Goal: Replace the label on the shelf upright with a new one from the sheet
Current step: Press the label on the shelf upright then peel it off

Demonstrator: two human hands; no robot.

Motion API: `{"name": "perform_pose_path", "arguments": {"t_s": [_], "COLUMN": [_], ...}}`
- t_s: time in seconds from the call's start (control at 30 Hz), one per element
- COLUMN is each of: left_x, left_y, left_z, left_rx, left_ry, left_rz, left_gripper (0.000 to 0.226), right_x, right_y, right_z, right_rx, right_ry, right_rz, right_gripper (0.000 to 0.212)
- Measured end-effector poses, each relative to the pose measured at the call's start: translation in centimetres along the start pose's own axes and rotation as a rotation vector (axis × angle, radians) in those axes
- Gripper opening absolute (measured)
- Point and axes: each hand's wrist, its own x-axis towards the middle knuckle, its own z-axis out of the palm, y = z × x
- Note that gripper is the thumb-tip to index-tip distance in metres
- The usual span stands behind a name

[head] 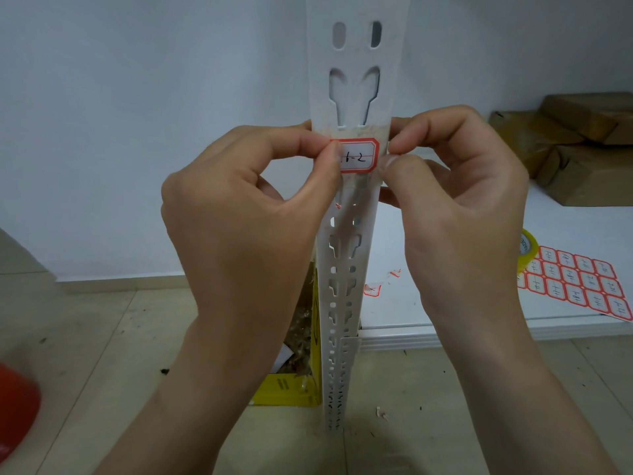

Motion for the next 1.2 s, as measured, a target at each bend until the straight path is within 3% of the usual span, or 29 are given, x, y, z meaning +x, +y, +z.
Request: {"name": "perform_pose_path", "arguments": {"t_s": [0.43,0.7,1.2], "left_x": [-0.4,-1.1,-1.3], "left_y": [-1.1,-2.9,-3.5], "left_z": [0.8,1.6,1.8], "left_rx": [0.000,0.041,0.093], "left_ry": [0.087,0.174,0.241], "left_rz": [0.094,0.262,0.300], "left_gripper": [0.012,0.015,0.013], "right_x": [0.1,0.0,0.0], "right_y": [-0.1,-0.2,-0.1], "right_z": [-0.2,-0.2,-0.2], "right_rx": [0.015,0.025,-0.008], "right_ry": [-0.011,-0.020,-0.003], "right_rz": [0.000,0.005,0.009], "right_gripper": [0.020,0.018,0.018]}}
